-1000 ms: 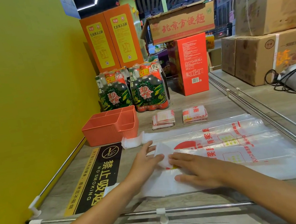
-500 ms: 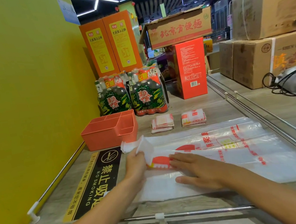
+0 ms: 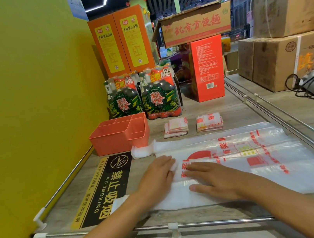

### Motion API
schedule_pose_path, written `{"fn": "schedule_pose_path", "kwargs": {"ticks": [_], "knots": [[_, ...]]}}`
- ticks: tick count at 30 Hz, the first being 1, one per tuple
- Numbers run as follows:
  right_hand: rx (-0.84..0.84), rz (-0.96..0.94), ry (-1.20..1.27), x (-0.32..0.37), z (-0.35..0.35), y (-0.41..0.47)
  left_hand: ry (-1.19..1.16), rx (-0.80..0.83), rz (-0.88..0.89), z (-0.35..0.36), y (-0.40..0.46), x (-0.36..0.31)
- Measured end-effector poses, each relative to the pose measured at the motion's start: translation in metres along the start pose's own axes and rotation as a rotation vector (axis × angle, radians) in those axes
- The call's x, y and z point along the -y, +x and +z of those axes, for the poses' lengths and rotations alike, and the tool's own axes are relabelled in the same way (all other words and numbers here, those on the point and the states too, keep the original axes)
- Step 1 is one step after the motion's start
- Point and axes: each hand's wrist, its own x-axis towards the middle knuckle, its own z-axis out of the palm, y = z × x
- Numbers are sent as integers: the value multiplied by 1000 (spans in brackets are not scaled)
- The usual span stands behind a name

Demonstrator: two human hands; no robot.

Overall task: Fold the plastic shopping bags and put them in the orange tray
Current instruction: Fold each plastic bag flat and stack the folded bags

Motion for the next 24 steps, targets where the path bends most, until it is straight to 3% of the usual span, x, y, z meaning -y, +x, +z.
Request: {"fn": "schedule_pose_path", "kwargs": {"ticks": [5, 15, 21, 24], "knots": [[10, 0, 8, 0, 0, 0, 62, 332, 12, 5, -3, 11], [7, 5, 9, -3, 3, 2, 75, 576, -70, -5, 7, 6], [17, 9, 21, 1, 1, 0, -15, 504, -34, -5, 0, 12], [17, 15, 40, 0, 0, -2, -189, 284, -131, -10, -3, 18]]}}
